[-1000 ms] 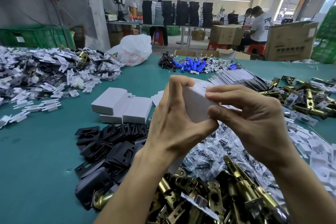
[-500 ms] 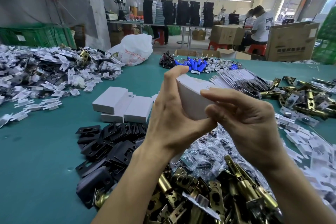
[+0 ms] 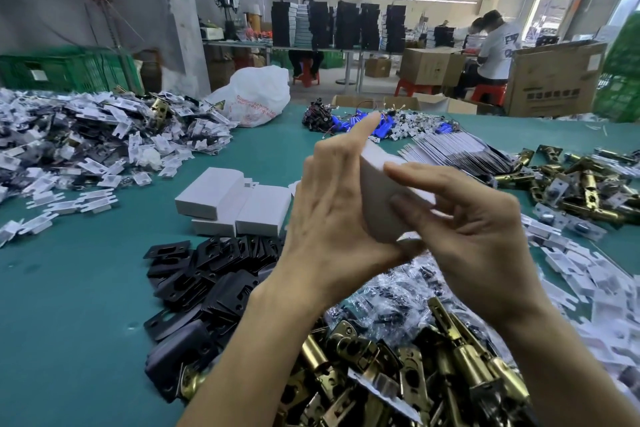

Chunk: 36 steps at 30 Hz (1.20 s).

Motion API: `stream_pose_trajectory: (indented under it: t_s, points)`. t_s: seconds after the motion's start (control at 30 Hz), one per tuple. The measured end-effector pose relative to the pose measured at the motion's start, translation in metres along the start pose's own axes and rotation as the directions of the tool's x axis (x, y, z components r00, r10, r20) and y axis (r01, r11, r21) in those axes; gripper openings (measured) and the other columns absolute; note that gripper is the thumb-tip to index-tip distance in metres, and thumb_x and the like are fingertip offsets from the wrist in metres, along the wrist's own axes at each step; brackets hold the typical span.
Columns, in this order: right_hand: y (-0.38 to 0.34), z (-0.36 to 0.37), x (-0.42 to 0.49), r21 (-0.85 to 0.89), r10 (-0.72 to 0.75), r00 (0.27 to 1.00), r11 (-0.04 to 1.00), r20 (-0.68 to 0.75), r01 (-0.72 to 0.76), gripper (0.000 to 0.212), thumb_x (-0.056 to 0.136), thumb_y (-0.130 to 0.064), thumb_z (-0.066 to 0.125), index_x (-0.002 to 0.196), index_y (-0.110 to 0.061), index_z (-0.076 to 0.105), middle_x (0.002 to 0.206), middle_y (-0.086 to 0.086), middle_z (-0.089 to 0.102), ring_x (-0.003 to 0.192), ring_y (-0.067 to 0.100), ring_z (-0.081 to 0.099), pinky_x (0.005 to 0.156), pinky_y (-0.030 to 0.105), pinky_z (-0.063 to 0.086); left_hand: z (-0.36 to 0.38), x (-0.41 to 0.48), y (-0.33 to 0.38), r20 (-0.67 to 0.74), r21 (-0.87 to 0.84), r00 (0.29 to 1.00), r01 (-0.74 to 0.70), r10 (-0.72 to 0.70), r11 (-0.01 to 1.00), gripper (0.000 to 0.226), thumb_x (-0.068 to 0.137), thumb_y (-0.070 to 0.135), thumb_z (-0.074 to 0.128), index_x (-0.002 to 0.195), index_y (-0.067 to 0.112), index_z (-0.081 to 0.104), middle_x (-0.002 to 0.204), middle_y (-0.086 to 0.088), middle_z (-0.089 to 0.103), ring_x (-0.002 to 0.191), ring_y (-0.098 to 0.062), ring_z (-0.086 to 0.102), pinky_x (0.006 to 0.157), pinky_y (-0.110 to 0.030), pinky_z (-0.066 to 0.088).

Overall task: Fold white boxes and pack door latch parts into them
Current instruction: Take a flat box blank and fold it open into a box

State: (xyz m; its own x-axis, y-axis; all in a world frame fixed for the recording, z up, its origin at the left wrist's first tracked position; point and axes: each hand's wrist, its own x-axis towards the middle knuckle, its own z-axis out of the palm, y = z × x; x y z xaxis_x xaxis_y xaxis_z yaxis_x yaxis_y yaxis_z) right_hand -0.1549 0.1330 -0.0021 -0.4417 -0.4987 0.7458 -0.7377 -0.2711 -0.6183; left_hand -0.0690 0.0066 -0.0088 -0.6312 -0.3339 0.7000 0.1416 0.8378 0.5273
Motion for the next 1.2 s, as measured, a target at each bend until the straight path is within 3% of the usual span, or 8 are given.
stream_pose_trajectory:
  t_s: [0.1,0.2,0.3,0.37,0.47,0.6,0.87,1.2]
  points:
    - [0.004,-0.012,0.002,-0.014,-0.030,0.978,1.000,-0.208,0.028,0.028,0.088,-0.011,0.070,0.113,-0.023,0.067,0.118,0.002,0.069,0.108,0.017,0.068,0.083,0.037,0.060,0.002,0.003,0.010,-0.149,0.046,0.989,0.014,-0.007,0.999,0.091,0.066,0.043,0.078,0.145,0.022,0.038,0.120,0.005,0.036,0.111,-0.013,0.040,0.096,-0.028,0.044]
    - [0.007,-0.016,0.002,-0.059,-0.078,0.942,0.996,-0.328,0.062,0.029,0.087,-0.006,0.071,0.110,-0.022,0.067,0.119,0.006,0.067,0.114,0.021,0.065,0.082,0.040,0.061,-0.007,0.007,0.019,-0.354,-0.202,0.913,0.136,-0.202,0.970,0.034,0.078,0.048,0.067,0.098,0.022,0.058,0.090,0.011,0.054,0.079,-0.007,0.053,0.068,-0.018,0.043]
    - [0.002,-0.007,0.000,-0.133,-0.177,0.932,0.981,-0.315,0.142,0.026,0.088,-0.003,0.071,0.110,-0.016,0.065,0.122,0.013,0.064,0.113,0.024,0.064,0.082,0.023,0.058,-0.016,0.013,0.018,0.251,-0.540,0.777,0.608,-0.578,0.582,0.071,0.074,0.083,0.054,0.099,0.018,0.067,0.081,0.003,0.074,0.064,-0.011,0.070,0.052,-0.024,0.050]
    - [-0.001,-0.001,-0.001,-0.242,-0.260,0.934,0.949,-0.246,0.200,0.023,0.087,-0.006,0.072,0.106,-0.017,0.065,0.121,0.013,0.062,0.112,0.018,0.063,0.084,0.019,0.056,-0.018,0.014,0.014,0.590,-0.503,0.607,0.792,-0.531,0.346,0.096,0.063,0.091,0.043,0.118,0.015,0.064,0.097,-0.011,0.078,0.081,-0.027,0.076,0.061,-0.034,0.058]
    - [-0.003,0.007,-0.006,-0.317,-0.312,0.949,0.907,-0.057,0.279,0.031,0.083,-0.003,0.076,0.105,-0.023,0.070,0.118,0.011,0.060,0.110,0.002,0.059,0.083,0.014,0.054,-0.017,0.012,0.010,0.743,-0.607,0.587,0.793,-0.321,0.048,0.098,0.067,0.088,0.044,0.120,0.008,0.067,0.110,-0.016,0.074,0.094,-0.036,0.073,0.076,-0.050,0.059]
    - [-0.003,0.014,-0.009,-0.273,-0.157,0.970,0.940,0.188,0.205,0.025,0.081,0.003,0.074,0.097,-0.016,0.073,0.117,0.003,0.059,0.099,0.008,0.063,0.069,0.016,0.053,-0.020,0.012,0.005,0.722,-0.688,0.626,0.698,-0.295,-0.200,0.064,0.074,0.066,0.061,0.090,0.005,0.077,0.083,-0.013,0.069,0.067,-0.025,0.070,0.058,-0.040,0.059]
    - [-0.001,0.011,-0.010,-0.449,0.230,0.835,0.893,0.500,0.022,0.028,0.093,-0.031,0.064,0.119,-0.042,0.066,0.146,-0.025,0.045,0.134,-0.005,0.041,0.113,0.034,0.036,-0.011,0.014,-0.013,0.437,-0.771,0.613,0.632,-0.658,0.077,0.032,0.070,0.023,0.069,0.098,0.011,0.060,0.078,-0.004,0.055,0.066,-0.016,0.055,0.044,-0.023,0.046]
    - [-0.002,0.019,-0.015,-0.552,0.460,0.657,0.830,0.598,-0.079,0.024,0.096,-0.048,0.053,0.109,-0.032,0.067,0.098,-0.017,0.067,0.089,-0.004,0.059,0.084,0.031,0.053,-0.014,0.013,-0.031,0.086,-0.764,0.652,0.529,-0.753,0.370,0.064,0.057,0.048,0.084,0.111,0.025,0.060,0.094,0.000,0.055,0.080,-0.016,0.055,0.052,-0.028,0.052]
